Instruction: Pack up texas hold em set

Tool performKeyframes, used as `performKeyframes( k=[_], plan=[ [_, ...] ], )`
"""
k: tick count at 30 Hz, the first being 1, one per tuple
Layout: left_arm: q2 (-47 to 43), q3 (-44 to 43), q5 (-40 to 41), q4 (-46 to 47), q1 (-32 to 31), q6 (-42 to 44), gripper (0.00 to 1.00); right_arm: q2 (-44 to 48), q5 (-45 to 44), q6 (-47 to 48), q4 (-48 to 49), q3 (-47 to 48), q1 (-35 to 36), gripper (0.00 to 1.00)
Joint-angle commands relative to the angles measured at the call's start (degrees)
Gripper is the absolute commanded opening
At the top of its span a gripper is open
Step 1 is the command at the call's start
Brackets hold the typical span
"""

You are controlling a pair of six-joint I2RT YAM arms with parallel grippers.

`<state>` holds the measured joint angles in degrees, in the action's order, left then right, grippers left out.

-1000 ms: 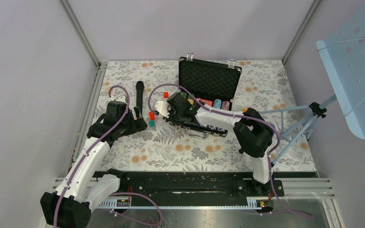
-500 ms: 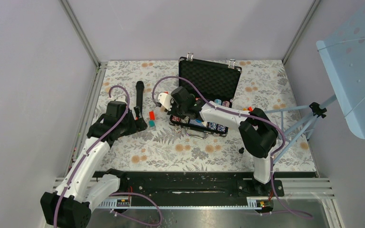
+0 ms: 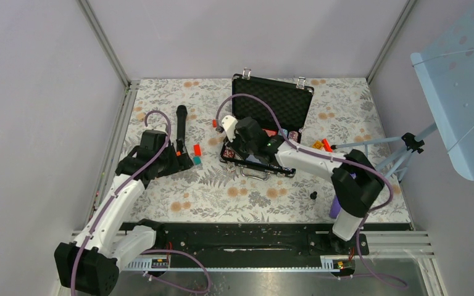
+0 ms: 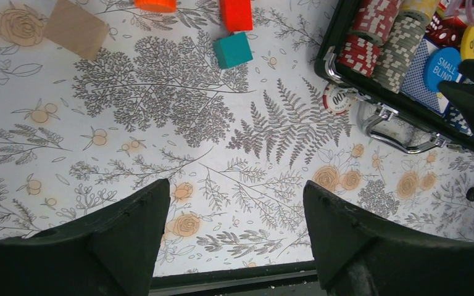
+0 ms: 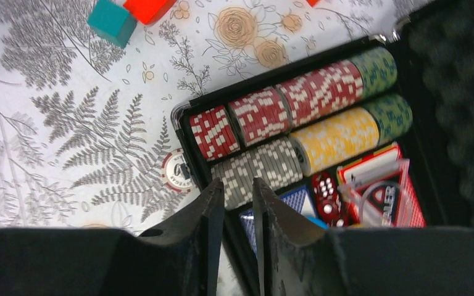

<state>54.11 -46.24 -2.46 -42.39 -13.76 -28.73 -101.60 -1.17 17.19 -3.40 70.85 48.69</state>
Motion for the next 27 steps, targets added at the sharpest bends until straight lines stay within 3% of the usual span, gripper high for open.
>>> performKeyframes(
  k=[1,5,11,19,27],
  plan=[
    [0.5,0.5,-3.7,3.6,0.2,-0.8,0.77,7.4,-2.5,-15.1,4.7,-4.5,-0.7,0.32],
    [1.2,2.0,-4.4,6.9,-2.7,-4.4,0.76,10.7,-3.0,-24.2,-0.4,-7.5,-0.8,0.33],
    [6.1,2.8,2.1,13.8,-13.6,-11.1,0.76,16.7,-2.9,-30.3,0.4,-15.4,-0.7,0.33],
    [23.5,-1.5,14.6,22.6,-23.9,-13.7,0.76,26.4,-4.1,-33.5,-0.9,-22.7,-0.7,0.34],
    [38.1,-9.4,22.1,26.2,-28.3,-12.8,0.79,39.9,-5.9,-33.1,-3.1,-29.0,-0.7,0.34]
  ],
)
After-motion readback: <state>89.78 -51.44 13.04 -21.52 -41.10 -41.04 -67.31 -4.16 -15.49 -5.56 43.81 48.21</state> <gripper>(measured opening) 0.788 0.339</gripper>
